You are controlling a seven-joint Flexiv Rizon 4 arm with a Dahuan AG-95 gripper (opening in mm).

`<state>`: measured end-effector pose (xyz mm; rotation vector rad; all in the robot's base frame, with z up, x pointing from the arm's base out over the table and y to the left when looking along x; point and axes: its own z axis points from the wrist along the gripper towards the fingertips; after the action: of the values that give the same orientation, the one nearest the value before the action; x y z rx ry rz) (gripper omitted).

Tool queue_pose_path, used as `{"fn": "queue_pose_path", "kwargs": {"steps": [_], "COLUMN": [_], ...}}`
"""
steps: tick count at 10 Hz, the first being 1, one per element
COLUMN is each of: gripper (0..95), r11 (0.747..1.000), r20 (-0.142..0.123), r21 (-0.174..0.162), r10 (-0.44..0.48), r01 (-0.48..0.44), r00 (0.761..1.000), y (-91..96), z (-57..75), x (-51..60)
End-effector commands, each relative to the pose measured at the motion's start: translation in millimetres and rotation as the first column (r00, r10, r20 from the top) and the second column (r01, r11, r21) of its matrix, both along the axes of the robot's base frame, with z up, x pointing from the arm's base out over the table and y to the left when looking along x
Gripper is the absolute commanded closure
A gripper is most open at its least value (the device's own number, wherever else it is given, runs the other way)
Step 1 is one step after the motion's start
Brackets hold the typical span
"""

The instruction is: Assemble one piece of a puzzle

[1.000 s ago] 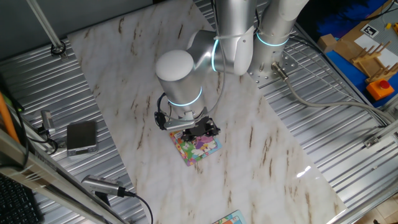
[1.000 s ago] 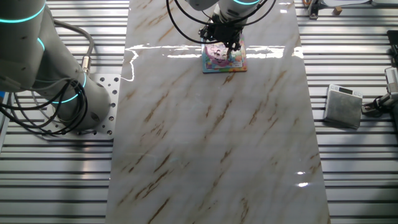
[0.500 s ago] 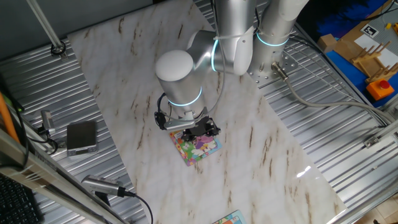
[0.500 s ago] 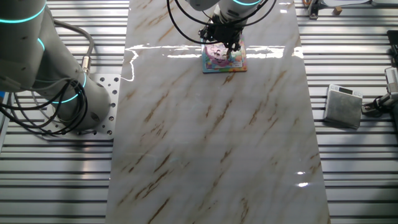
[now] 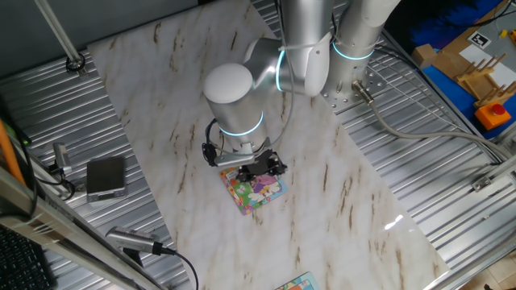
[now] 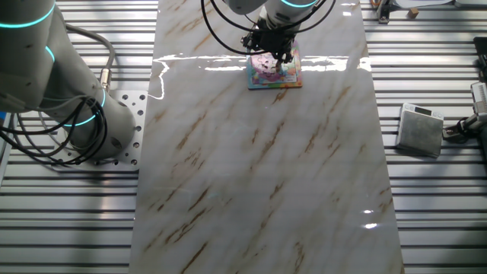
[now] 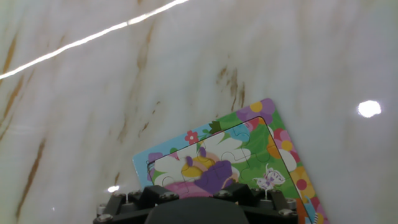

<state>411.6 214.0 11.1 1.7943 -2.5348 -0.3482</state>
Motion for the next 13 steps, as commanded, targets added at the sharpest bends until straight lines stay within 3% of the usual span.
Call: {"fn": "queue_pose_path", "kwargs": {"steps": [1,5,12,13], "gripper": [19.0,19.0,19.0,38.0], "r11": [1.0,1.0,1.0,1.0], "r20": [-0.002,0.002,0.001,0.001], "r21": [-0.004,0.004,-0.012,-0.013], "r10": [0.004,-0.001,0.004,0.013], "r01": [-0.004,0.001,-0.004,-0.013], "r00": [1.0,1.0,1.0,1.0], "y": [-0.2,2.9,-3.1,-8.3], "z": [2.6,-1.8,13.0,16.7], "x": [-0.9,-5.1,-3.7,-3.4]}}
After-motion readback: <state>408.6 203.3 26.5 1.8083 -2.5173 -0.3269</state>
